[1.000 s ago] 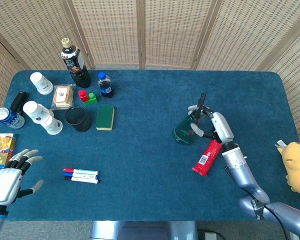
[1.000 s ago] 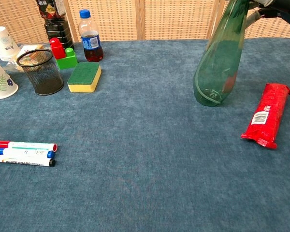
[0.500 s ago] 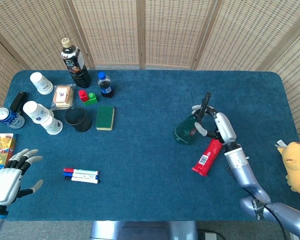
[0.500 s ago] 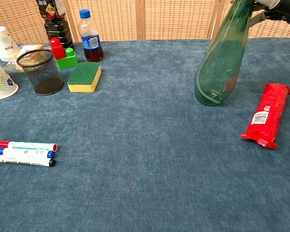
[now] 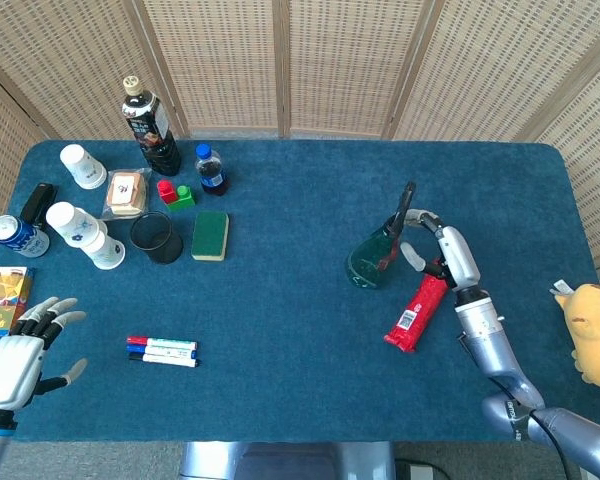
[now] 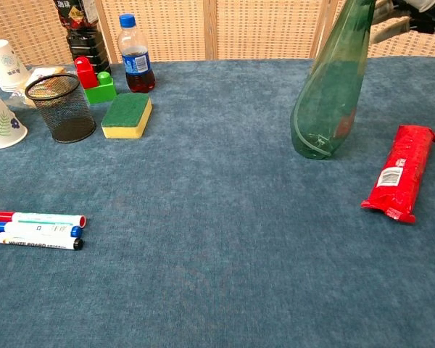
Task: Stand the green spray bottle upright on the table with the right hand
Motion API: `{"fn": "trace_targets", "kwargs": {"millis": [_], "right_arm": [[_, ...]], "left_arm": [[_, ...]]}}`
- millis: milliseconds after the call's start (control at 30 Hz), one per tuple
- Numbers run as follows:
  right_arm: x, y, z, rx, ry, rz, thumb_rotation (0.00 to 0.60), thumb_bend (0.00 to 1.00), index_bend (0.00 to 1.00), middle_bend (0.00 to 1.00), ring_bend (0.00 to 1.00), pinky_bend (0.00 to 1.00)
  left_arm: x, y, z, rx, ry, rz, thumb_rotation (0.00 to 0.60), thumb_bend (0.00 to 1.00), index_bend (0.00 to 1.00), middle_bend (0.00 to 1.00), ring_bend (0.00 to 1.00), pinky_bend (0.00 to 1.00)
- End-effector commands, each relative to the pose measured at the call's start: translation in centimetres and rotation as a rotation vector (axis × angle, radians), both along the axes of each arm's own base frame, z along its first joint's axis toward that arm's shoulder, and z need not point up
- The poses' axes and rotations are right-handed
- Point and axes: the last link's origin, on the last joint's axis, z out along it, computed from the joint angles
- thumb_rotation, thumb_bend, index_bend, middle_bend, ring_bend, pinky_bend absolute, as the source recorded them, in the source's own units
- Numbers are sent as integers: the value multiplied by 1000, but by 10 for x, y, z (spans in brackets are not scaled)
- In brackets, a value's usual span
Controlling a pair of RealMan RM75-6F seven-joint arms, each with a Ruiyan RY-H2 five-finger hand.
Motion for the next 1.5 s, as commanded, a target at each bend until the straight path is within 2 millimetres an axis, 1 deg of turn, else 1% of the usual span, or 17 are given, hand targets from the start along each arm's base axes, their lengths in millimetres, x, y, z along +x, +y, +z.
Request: {"fn": "trace_targets", "kwargs": {"millis": [33, 167, 367, 433, 633, 700, 767, 833, 867, 900, 933, 1000, 1067, 1133, 1200, 1333, 1500], "right_arm": [[-5, 2, 2, -5, -1, -10, 221, 380, 275, 377, 215, 275], [-14, 7, 5, -15, -8, -27, 221, 383, 276, 377, 215, 276], [-36, 18, 20, -42, -9, -66, 219, 385, 277, 377, 216, 276], [-47, 24, 27, -49, 11, -83, 220, 386, 276, 375, 215, 275], [-70, 36, 43, -38, 86, -118, 224, 388, 295, 367, 215, 276], [-77, 40, 48, -31, 116, -128, 249, 390, 299, 366, 215, 277], [-85, 45, 55, -25, 157, -140, 304, 395, 302, 363, 215, 298], [-93, 50, 63, -25, 211, -150, 379, 399, 311, 360, 215, 324], [-100, 55, 70, -32, 277, -155, 404, 399, 314, 359, 215, 326], [-110, 61, 80, -52, 391, -163, 442, 399, 318, 360, 215, 326], [-114, 66, 87, -68, 471, -172, 475, 399, 318, 359, 215, 326], [-117, 72, 92, -78, 556, -190, 513, 395, 318, 360, 215, 326], [-119, 77, 96, -81, 616, -206, 542, 390, 319, 359, 215, 326], [-120, 83, 100, -85, 667, -223, 584, 381, 319, 360, 215, 327], [-120, 91, 106, -104, 732, -251, 599, 364, 319, 360, 215, 326], [-118, 108, 116, -165, 835, -314, 600, 330, 316, 360, 215, 326], [-115, 128, 120, -183, 889, -395, 600, 305, 310, 354, 183, 289]], "left_arm": [[0, 0, 0, 0, 0, -1, 600, 303, 248, 196, 139, 147], [1, 0, -1, -3, 1, -1, 600, 305, 248, 196, 139, 147], [0, -1, 1, -1, 9, 7, 600, 304, 248, 196, 139, 147], [0, -2, 2, 1, 10, 8, 600, 303, 248, 196, 139, 147], [-2, -4, 4, 4, 16, 28, 600, 303, 248, 196, 139, 148], [-2, -5, 4, 5, 17, 34, 600, 304, 251, 196, 139, 148], [-3, -6, 5, 8, 17, 45, 600, 304, 255, 196, 139, 148], [-5, -7, 6, 10, 18, 61, 600, 304, 257, 196, 139, 149], [-7, -8, 6, 12, 20, 73, 600, 304, 257, 196, 139, 149], [-9, -10, 6, 11, 18, 90, 600, 304, 257, 196, 139, 149], [-10, -12, 5, 8, 14, 102, 600, 303, 257, 196, 139, 149], [-12, -14, 5, 3, 12, 115, 600, 304, 257, 196, 139, 149], [-13, -16, 4, -2, 11, 126, 600, 304, 258, 196, 139, 150], [-15, -18, 4, -5, 12, 138, 600, 304, 258, 196, 139, 149], [-17, -21, 4, -10, 11, 159, 600, 303, 258, 197, 140, 149], [-23, -30, 7, -11, 13, 197, 600, 303, 260, 200, 140, 148], [-28, -40, 12, 1, 15, 225, 600, 304, 270, 203, 140, 134]]}}
